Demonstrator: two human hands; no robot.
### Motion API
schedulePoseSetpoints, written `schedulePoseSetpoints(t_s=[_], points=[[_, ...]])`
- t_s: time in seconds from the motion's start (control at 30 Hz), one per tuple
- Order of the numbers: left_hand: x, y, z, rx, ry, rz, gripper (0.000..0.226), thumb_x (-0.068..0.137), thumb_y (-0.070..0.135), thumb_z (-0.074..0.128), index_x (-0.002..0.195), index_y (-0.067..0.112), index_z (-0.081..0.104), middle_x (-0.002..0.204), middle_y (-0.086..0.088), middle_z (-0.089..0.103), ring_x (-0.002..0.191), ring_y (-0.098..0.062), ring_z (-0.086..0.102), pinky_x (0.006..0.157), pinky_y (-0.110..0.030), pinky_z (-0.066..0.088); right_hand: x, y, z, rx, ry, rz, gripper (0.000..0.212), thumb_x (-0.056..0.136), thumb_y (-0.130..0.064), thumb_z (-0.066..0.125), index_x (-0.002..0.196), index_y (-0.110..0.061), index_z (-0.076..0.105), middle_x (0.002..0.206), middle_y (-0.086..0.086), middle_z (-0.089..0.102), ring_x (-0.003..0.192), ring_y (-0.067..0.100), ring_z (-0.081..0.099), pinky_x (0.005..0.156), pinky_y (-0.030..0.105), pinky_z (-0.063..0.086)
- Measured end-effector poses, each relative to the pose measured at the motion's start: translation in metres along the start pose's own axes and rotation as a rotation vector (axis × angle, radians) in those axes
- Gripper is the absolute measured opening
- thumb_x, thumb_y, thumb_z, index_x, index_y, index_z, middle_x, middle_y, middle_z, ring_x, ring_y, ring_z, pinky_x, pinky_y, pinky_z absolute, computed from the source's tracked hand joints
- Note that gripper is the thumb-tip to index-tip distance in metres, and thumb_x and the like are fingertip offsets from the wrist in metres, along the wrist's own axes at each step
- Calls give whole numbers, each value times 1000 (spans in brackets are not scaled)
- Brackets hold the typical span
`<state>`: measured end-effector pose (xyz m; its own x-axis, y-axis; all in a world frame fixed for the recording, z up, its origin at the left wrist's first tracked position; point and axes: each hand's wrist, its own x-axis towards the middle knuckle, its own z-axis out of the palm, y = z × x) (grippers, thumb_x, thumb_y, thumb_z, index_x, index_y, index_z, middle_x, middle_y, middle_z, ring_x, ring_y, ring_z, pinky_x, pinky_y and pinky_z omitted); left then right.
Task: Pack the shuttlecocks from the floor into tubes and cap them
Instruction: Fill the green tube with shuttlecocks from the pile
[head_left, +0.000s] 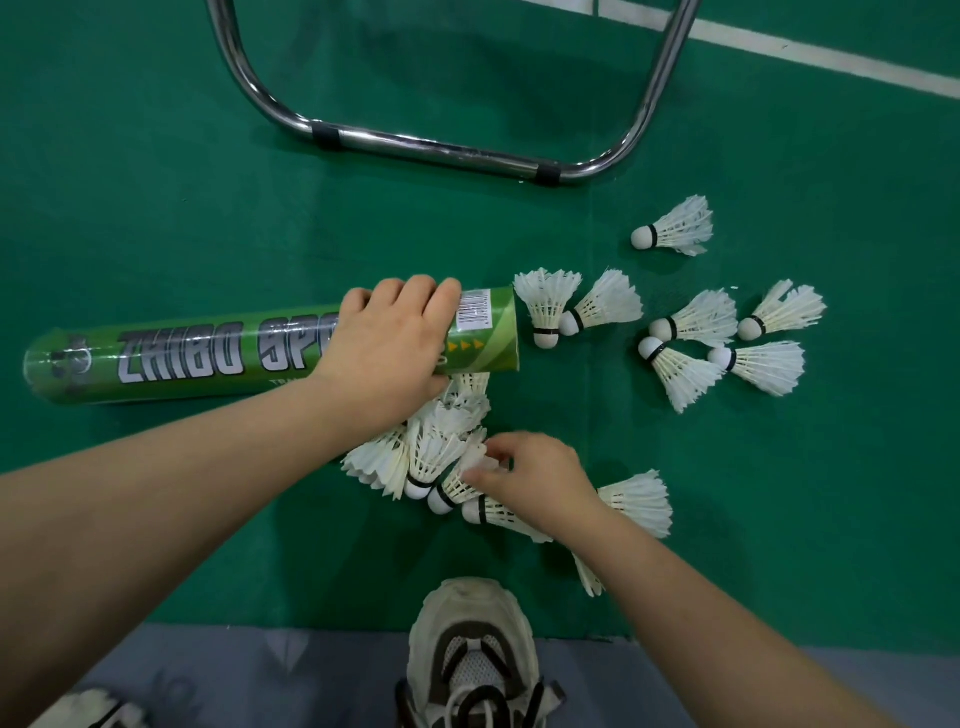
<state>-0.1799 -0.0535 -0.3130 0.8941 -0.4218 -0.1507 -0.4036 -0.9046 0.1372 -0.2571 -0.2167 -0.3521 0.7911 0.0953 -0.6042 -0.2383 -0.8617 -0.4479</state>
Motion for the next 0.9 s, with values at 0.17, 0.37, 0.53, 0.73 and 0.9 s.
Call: schedulePoseSetpoints(t_s=[0.17, 0.37, 0.53, 0.73, 0.9], points=[[0, -1, -1, -25, 3, 3, 73, 80, 38, 64, 137, 16, 23, 129, -5, 41, 116, -27, 40, 96, -41, 30, 7, 7, -22, 514, 194, 177, 25, 96, -31, 48, 101, -13, 65, 84, -1, 61, 81, 16, 58, 66, 26, 44], [1, -1, 3, -28, -11, 2, 69, 80, 38, 65, 133, 17, 27, 128, -4, 42, 115, -26, 41, 95, -40, 30, 7, 13, -53, 869, 745, 247, 37, 97, -31, 44, 77, -2, 58, 69, 0, 52, 66, 12, 43, 62, 27, 35], [0, 4, 5, -40, -24, 22, 69, 77, 39, 66, 131, 17, 28, 124, -3, 44, 111, -26, 42, 93, -40, 31, 4, -9, -54, 1068, 769, 84, 30, 98, -25, 45, 74, -16, 61, 72, -12, 57, 63, -4, 51, 64, 10, 42], [6, 4, -3, -40, 6, 16, 74, 77, 38, 66, 135, 16, 25, 128, -5, 42, 114, -27, 41, 94, -42, 31, 6, -28, -60, 1019, 253, -122, 24, 97, -26, 46, 92, -20, 68, 87, -6, 70, 84, 4, 63, 86, 22, 49], [6, 3, -9, -14, -2, 5, 79, 77, 42, 66, 138, 14, 24, 131, -7, 41, 117, -28, 40, 96, -45, 31, 15, -19, -81, 1037, -99, -182, 37, 77, -25, 54, 110, -13, 65, 104, 2, 67, 101, 16, 59, 92, 34, 44]])
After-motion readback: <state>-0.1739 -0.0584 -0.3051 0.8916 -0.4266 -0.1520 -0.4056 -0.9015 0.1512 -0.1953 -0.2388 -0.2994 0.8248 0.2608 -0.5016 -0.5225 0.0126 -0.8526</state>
